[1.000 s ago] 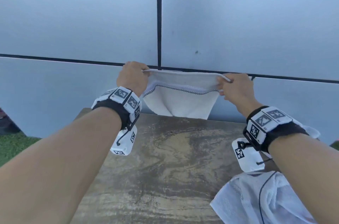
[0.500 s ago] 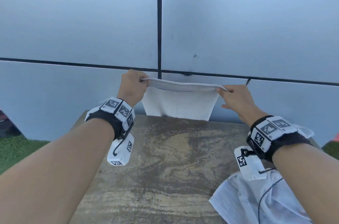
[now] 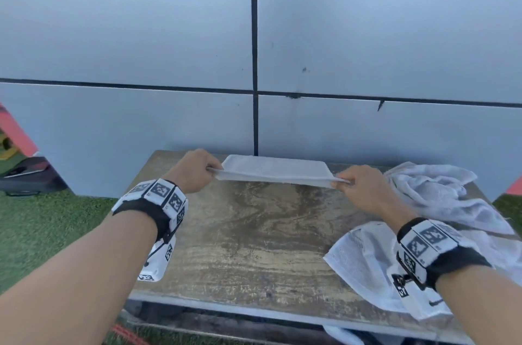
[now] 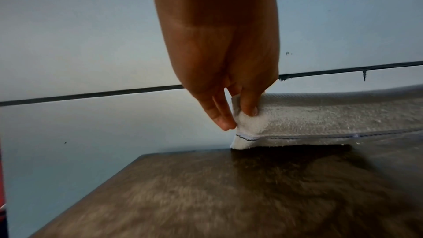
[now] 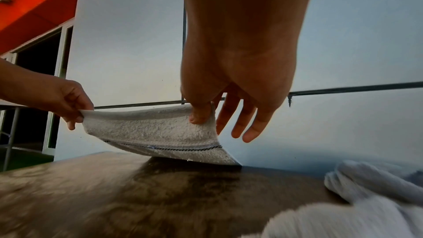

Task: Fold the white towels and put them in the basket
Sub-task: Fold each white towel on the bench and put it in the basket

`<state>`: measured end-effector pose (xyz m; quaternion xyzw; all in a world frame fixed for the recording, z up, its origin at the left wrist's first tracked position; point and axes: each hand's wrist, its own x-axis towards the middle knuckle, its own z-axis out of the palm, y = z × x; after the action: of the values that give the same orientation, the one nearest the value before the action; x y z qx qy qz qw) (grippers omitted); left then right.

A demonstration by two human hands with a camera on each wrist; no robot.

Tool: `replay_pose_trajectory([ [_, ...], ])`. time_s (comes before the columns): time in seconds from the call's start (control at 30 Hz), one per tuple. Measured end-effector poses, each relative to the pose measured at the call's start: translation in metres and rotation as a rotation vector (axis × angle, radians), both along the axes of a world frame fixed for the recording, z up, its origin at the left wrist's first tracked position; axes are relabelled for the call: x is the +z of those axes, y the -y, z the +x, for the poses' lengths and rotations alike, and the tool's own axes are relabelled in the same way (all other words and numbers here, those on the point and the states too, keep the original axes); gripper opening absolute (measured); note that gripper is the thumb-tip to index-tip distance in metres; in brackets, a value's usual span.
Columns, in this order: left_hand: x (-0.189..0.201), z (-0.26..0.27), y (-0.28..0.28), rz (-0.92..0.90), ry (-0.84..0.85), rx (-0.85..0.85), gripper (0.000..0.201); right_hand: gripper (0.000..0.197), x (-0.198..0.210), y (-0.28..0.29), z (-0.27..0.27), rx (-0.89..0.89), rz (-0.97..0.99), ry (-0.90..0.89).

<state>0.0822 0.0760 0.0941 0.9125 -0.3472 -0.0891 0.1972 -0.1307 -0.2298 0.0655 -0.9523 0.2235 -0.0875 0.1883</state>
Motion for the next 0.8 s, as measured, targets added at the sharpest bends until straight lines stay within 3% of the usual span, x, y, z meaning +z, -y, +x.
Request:
replay_pose_trajectory([
  [0.17, -0.021, -0.031, -0.028, -0.009, -0.051, 0.018, 0.034, 0.034, -0.021, -0.021, -0.041, 0.078, 0.082, -0.057],
  [0.37, -0.035, -0.065, -0.051, -0.06, -0.101, -0.005, 0.018, 0.033, -0.029, -0.034, -0.074, 0.038, 0.126, 0.043],
  [0.57, -0.036, -0.08, -0.063, -0.045, -0.101, -0.018, 0.014, 0.032, -0.026, -0.047, -0.096, 0.103, 0.157, 0.172],
  [0.8, -0.024, -0.093, -0.069, -0.036, -0.111, -0.018, 0.016, 0.024, -0.021, -0.052, -0.108, 0.118, 0.222, 0.204],
])
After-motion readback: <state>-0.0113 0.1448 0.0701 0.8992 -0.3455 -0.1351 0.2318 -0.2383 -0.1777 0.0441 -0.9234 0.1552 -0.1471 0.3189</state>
